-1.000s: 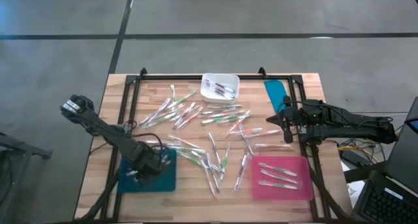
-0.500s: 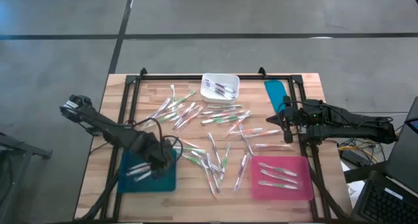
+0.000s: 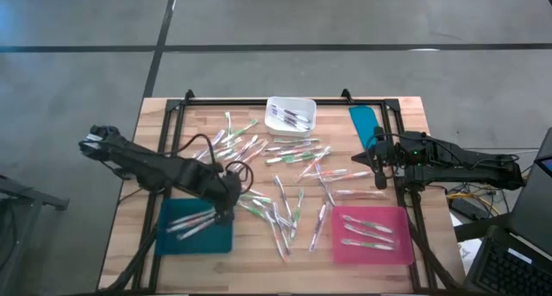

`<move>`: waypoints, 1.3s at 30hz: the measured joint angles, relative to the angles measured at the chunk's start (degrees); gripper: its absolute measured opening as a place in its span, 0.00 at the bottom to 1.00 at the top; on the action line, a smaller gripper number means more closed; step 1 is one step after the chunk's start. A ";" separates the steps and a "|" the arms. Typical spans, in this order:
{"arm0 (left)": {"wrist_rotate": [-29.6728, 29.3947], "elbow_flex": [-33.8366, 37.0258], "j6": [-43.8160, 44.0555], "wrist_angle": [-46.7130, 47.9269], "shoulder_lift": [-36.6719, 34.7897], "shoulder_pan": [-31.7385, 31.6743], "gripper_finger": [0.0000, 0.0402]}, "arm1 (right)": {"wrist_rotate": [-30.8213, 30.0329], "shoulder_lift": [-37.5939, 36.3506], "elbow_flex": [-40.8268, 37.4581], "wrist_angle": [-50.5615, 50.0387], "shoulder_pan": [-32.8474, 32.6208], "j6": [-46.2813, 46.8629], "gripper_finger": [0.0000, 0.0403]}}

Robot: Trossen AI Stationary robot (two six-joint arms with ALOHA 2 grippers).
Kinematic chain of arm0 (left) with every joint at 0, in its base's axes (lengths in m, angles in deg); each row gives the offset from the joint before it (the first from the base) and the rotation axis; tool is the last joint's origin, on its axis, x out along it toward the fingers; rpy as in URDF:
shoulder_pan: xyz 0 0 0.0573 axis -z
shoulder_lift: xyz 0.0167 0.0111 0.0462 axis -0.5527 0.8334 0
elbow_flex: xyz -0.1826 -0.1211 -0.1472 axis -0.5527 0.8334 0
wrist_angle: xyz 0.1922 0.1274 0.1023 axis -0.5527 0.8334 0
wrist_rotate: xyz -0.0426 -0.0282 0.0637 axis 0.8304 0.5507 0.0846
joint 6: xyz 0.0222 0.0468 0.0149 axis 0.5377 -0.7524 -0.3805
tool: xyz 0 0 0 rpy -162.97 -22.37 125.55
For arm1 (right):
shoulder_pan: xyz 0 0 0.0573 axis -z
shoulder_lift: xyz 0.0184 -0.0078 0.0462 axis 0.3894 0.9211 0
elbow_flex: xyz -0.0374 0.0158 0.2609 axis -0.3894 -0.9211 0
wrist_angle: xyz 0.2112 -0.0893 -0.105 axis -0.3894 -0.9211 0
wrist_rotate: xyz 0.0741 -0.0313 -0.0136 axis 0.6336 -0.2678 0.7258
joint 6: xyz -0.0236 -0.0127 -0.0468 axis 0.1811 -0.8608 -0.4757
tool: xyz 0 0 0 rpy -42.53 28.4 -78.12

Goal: Pick & Place Toothbrushes
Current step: Put the violet toothbrush into the white bin

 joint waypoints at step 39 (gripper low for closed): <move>-7.46 0.64 -35.67 -26.82 4.78 -8.16 0.33 | 0.00 0.00 0.00 -0.02 0.00 -0.08 0.02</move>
